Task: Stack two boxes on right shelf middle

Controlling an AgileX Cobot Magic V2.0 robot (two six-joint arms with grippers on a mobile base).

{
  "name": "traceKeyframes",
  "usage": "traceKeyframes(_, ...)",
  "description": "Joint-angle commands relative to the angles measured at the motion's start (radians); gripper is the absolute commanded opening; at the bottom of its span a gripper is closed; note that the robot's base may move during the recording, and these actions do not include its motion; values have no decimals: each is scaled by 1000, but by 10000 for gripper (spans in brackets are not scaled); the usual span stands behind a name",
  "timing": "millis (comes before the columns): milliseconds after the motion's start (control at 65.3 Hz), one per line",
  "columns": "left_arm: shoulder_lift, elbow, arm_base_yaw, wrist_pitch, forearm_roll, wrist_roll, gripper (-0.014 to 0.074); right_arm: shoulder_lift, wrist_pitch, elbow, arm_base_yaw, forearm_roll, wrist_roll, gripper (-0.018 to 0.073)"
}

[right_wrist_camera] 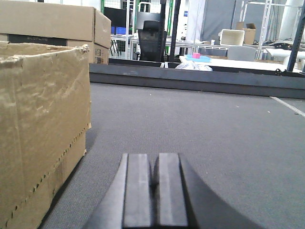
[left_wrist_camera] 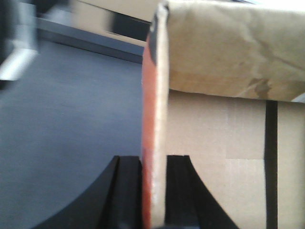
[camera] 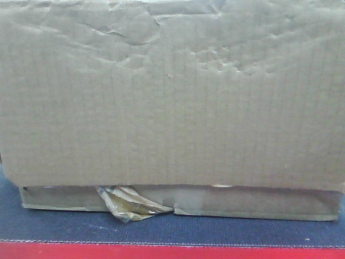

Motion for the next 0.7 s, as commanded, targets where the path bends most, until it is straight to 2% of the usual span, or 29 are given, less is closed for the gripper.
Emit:
traceKeyframes(0,10,2,-112,-13,118,-83,-111,-3,-15,0,-5,5,1,-162)
traceKeyframes(77,34,38,-224,-13,222,-122,-111,-3,-15,0,-5,5,1,-162)
traceKeyframes(138,46,68,-279,-13,237,-154,-111,-3,-15,0,-5,5,1,-162)
traceKeyframes(260,73,139,-344,-13,237,-194,-111,-3,-15,0,-5,5,1,-162)
traceKeyframes(475,118,317,-366,-13,239,-286,-111,-3,-15,0,-5,5,1,-162)
traceKeyframes(689,147,486,-366,-13,179,-288,-111,-3,-15,0,-5,5,1,-162)
